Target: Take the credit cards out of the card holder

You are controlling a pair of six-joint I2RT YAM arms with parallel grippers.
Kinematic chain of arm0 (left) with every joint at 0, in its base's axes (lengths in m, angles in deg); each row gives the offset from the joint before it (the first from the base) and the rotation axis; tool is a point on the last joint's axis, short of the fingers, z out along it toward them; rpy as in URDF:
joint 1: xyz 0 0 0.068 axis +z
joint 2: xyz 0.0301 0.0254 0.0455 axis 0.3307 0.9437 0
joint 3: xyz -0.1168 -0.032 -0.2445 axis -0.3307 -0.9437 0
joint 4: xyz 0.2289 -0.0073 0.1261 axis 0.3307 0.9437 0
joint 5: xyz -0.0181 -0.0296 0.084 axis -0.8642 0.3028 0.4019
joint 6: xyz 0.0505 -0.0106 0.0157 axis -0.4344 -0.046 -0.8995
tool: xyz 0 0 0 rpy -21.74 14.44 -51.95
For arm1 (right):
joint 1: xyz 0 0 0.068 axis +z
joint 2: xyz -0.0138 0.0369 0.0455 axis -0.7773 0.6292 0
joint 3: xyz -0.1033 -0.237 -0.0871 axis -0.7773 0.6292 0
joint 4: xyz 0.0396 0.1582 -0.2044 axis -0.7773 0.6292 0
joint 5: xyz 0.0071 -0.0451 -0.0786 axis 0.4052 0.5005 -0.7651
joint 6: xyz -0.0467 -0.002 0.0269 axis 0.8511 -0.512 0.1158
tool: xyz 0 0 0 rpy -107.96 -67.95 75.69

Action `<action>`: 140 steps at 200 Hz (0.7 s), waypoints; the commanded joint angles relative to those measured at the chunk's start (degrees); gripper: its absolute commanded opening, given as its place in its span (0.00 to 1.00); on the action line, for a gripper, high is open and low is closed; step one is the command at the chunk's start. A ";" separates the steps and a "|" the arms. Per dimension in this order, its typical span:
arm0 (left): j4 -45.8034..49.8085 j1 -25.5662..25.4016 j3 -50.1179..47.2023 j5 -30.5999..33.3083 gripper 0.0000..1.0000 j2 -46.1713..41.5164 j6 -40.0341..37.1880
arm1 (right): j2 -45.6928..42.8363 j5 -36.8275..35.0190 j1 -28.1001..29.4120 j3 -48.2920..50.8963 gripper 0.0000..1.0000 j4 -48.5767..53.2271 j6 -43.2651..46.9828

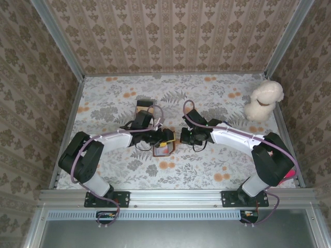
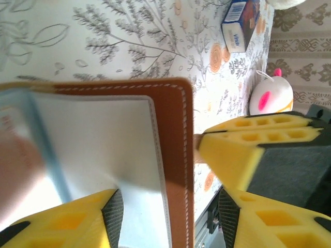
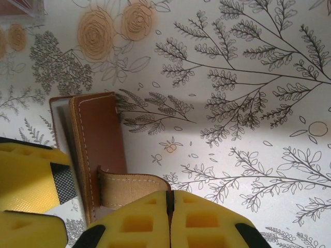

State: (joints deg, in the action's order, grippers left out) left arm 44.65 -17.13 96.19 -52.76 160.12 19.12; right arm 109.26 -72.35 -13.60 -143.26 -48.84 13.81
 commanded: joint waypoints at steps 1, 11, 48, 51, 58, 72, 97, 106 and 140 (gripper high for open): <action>-1.83 -1.07 2.22 -1.31 0.52 2.55 -0.26 | 0.63 0.97 -0.80 1.33 0.06 -0.54 -0.92; -1.83 -1.38 2.78 -1.21 0.49 3.54 -0.75 | 0.61 0.89 -1.01 1.59 0.07 -0.69 -0.79; -0.57 -1.68 3.48 -0.06 0.45 5.51 -1.97 | 1.14 0.71 -1.38 2.15 0.07 -0.92 -0.83; -0.37 -1.70 3.46 0.12 0.45 5.59 -2.06 | 1.15 0.71 -1.44 2.26 0.07 -1.00 -0.83; -0.33 -1.71 3.37 0.32 0.44 5.85 -2.16 | 1.30 0.70 -1.46 2.33 0.07 -1.12 -0.91; -0.30 -1.70 3.19 0.57 0.43 6.40 -2.42 | 1.27 0.66 -1.55 2.39 0.08 -1.23 -1.00; 0.11 -1.69 2.97 1.08 0.40 7.32 -2.64 | 0.76 0.15 -1.61 1.78 0.12 -0.69 -0.92; 0.27 -1.79 2.92 1.23 0.39 7.62 -2.81 | 0.41 -0.22 -1.64 1.48 0.15 -0.17 -0.70; 0.44 -1.77 2.41 1.74 0.32 8.43 -3.08 | -2.67 -0.90 -1.55 0.62 0.21 0.86 1.10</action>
State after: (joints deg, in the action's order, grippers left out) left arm 44.06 -18.53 98.15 -51.88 167.25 17.55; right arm 109.59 -72.26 -14.98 -141.64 -49.43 14.02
